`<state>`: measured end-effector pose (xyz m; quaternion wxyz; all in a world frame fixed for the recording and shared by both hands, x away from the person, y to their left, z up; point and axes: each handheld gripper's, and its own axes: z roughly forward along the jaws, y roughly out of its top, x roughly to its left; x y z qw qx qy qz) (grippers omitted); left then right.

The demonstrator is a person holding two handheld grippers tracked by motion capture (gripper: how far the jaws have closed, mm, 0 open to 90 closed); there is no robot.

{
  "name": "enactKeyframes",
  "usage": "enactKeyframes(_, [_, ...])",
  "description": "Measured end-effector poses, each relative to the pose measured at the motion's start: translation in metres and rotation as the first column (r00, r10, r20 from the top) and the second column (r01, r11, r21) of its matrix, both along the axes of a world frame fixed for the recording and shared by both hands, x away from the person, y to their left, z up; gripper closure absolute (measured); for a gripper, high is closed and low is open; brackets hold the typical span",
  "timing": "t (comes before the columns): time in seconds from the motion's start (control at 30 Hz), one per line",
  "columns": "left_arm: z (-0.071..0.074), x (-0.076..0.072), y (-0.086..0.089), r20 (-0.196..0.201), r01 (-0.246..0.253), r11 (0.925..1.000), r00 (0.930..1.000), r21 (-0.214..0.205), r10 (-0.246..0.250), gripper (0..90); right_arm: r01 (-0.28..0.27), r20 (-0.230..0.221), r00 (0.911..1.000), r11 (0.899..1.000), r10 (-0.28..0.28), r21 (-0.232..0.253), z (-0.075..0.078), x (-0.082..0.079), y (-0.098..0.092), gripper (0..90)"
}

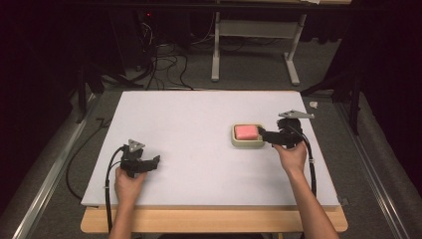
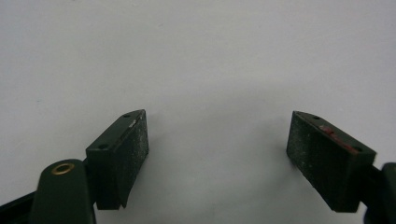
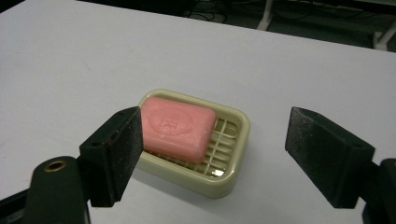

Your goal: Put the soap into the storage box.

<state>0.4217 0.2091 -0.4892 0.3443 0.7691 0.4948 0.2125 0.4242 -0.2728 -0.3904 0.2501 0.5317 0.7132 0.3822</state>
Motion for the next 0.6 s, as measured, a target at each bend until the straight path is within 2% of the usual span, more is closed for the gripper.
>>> enactKeyframes(0.6, [0.0, 0.0, 0.0, 0.0, 0.0, 1.0, 1.0, 0.0, 0.0, 21.5, 0.028, 0.028, 0.9992, 0.999, -0.029, 0.019, 0.001, -0.019, -0.024, 20.7])
